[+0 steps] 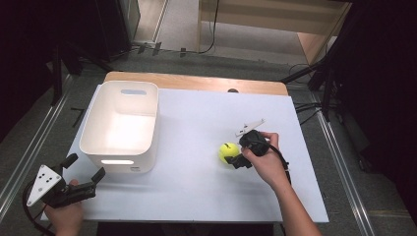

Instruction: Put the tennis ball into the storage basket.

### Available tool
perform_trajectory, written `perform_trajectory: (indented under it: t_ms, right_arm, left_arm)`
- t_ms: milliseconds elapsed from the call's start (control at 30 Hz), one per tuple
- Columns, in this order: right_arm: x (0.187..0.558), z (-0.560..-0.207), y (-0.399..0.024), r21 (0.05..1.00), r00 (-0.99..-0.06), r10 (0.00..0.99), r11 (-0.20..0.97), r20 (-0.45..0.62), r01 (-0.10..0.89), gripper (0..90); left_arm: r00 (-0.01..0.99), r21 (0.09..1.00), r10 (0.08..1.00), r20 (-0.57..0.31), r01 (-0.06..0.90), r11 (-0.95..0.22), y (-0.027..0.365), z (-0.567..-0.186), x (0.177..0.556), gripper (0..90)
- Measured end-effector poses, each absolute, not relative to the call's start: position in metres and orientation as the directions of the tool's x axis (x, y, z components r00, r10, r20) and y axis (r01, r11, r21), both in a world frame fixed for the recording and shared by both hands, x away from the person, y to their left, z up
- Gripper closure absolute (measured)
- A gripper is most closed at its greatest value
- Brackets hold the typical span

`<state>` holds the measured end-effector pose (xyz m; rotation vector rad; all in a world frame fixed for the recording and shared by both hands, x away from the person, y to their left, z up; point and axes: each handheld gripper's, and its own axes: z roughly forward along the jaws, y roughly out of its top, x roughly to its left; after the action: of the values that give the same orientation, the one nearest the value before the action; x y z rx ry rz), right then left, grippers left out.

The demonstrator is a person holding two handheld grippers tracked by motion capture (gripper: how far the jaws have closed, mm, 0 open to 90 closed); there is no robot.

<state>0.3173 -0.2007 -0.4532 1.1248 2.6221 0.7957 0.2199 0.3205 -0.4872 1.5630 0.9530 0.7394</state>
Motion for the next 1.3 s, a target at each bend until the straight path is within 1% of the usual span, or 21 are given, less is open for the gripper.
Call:
perform_trajectory:
  t_ms: [133, 200, 367, 400, 433, 833, 900, 967, 1033, 1300]
  right_arm:
    - [0.321, -0.453, -0.199, 0.527, -0.692, 0.719, 0.568, 0.056, 0.633, 3.3]
    - [0.323, -0.454, -0.198, 0.521, -0.706, 0.706, 0.583, 0.056, 0.624, 3.3]
    - [0.325, -0.458, -0.192, 0.48, -0.709, 0.701, 0.6, 0.068, 0.64, 4.8]
    - [0.325, -0.459, -0.192, 0.472, -0.714, 0.697, 0.609, 0.066, 0.638, 7.2]
    - [0.326, -0.46, -0.191, 0.475, -0.714, 0.697, 0.607, 0.068, 0.637, 12.5]
    - [0.333, -0.469, -0.186, 0.438, -0.708, 0.702, 0.616, 0.072, 0.655, 13.0]
    - [0.334, -0.47, -0.184, 0.431, -0.698, 0.712, 0.608, 0.077, 0.667, 14.7]
    - [0.336, -0.472, -0.184, 0.432, -0.693, 0.717, 0.602, 0.078, 0.671, 19.7]
    - [0.337, -0.473, -0.184, 0.426, -0.688, 0.72, 0.597, 0.088, 0.68, 21.5]
    - [0.34, -0.474, -0.18, 0.4, -0.694, 0.712, 0.609, 0.106, 0.685, 24.0]
  left_arm:
    - [0.481, 0.98, 0.876, -0.032, 0.188, -0.067, 0.32, -0.487, 0.22, 0.0]
    - [0.481, 0.98, 0.876, -0.031, 0.186, -0.067, 0.32, -0.487, 0.22, 0.0]
    - [0.482, 0.98, 0.876, -0.03, 0.187, -0.07, 0.32, -0.487, 0.22, 0.0]
    - [0.482, 0.98, 0.876, -0.029, 0.187, -0.07, 0.32, -0.487, 0.22, 0.0]
    - [0.482, 0.98, 0.876, -0.029, 0.187, -0.07, 0.32, -0.487, 0.22, 0.0]
    - [0.483, 0.98, 0.875, -0.028, 0.186, -0.072, 0.32, -0.487, 0.22, 0.0]
    - [0.482, 0.98, 0.876, -0.029, 0.187, -0.071, 0.32, -0.487, 0.22, 0.0]
    - [0.484, 0.98, 0.875, -0.029, 0.186, -0.07, 0.32, -0.487, 0.22, 0.0]
    - [0.485, 0.98, 0.874, -0.028, 0.186, -0.072, 0.32, -0.487, 0.219, 0.0]
    - [0.485, 0.98, 0.874, -0.028, 0.186, -0.072, 0.32, -0.487, 0.22, 0.0]
